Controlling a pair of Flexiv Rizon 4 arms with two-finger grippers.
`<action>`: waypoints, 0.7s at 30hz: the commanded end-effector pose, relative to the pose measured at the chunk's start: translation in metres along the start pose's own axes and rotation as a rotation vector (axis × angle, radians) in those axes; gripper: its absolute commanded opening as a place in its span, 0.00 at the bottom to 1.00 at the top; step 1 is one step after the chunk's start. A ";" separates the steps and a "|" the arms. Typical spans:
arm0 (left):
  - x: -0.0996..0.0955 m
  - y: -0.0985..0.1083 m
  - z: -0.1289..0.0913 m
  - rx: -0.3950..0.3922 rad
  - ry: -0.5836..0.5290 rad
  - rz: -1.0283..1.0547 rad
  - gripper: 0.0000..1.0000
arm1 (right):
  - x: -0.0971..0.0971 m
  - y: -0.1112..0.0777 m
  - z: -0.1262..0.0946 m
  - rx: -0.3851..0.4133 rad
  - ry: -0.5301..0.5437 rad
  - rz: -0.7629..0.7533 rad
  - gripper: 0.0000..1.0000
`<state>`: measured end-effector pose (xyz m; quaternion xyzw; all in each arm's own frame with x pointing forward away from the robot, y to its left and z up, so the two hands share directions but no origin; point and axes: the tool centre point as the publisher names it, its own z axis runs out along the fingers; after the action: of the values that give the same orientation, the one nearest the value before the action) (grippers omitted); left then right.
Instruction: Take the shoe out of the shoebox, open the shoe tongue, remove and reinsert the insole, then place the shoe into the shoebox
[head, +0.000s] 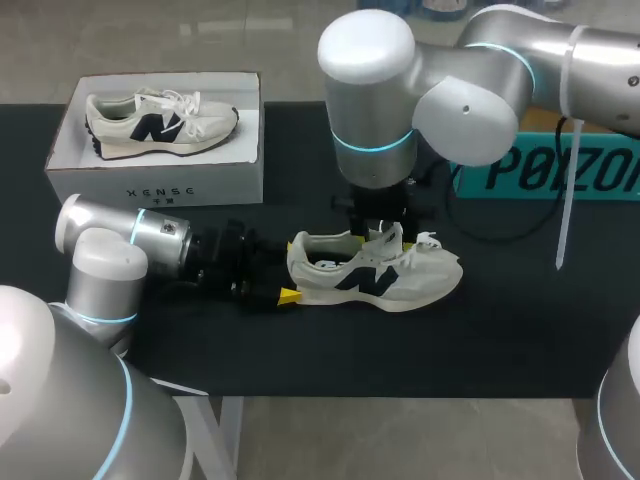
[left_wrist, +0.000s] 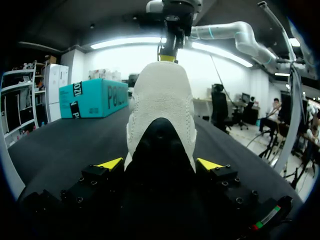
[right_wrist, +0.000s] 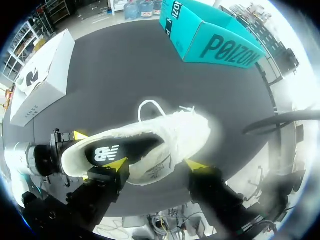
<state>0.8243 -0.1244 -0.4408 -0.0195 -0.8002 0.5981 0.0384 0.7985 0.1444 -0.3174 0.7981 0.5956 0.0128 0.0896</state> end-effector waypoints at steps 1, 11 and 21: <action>0.001 0.003 0.003 0.001 -0.003 0.000 0.00 | 0.005 -0.006 0.008 0.005 0.008 0.049 1.00; 0.001 0.003 0.003 0.001 -0.003 0.000 0.00 | 0.003 -0.003 0.016 -0.010 0.016 0.129 1.00; 0.001 0.003 0.003 0.001 -0.003 0.000 0.00 | -0.003 -0.001 0.015 -0.020 0.016 0.154 0.00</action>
<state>0.8243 -0.1244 -0.4407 -0.0195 -0.8002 0.5982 0.0383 0.8050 0.1381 -0.3304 0.8045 0.5876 0.0200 0.0837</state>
